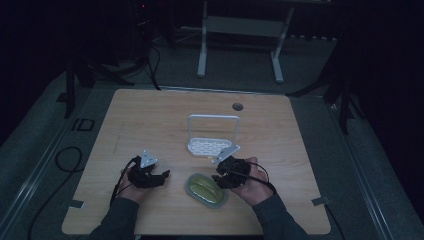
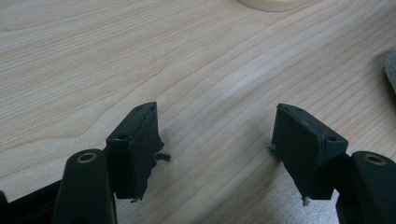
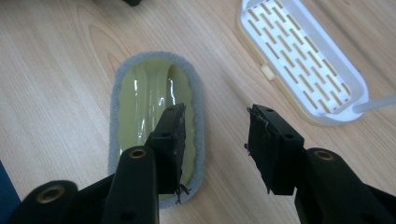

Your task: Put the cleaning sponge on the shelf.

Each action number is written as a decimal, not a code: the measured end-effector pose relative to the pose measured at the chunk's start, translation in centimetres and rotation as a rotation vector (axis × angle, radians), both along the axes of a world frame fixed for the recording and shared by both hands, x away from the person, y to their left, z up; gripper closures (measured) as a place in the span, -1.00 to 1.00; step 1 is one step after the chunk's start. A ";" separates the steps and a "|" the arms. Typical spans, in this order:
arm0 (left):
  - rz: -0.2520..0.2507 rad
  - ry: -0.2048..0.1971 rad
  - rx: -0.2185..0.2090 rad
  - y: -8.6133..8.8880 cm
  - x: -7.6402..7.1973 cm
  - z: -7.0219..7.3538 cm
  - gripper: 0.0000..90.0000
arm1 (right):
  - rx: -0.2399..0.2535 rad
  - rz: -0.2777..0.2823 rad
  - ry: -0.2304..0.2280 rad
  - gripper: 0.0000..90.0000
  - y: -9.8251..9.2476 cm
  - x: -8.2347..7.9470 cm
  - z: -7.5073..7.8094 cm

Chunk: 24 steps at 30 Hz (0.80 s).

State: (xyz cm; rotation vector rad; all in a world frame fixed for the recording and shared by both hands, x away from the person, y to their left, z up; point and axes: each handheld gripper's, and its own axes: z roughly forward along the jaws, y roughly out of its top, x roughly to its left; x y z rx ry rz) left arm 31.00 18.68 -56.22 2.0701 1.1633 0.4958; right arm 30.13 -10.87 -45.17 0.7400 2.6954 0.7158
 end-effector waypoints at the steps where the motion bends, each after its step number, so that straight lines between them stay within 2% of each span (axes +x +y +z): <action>1: 0.000 0.000 0.000 0.0 0.0 0.0 -0.28 | 0.000 0.000 0.000 0.24 0.0 0.0 0.0; 18: 0.000 0.000 -0.001 0.0 0.0 0.0 -0.28 | -0.026 0.058 0.029 0.23 1.4 -0.1 -0.4; 24: 0.000 0.000 0.000 0.0 0.0 0.0 -0.28 | -0.034 0.061 0.048 0.22 1.9 0.0 -0.6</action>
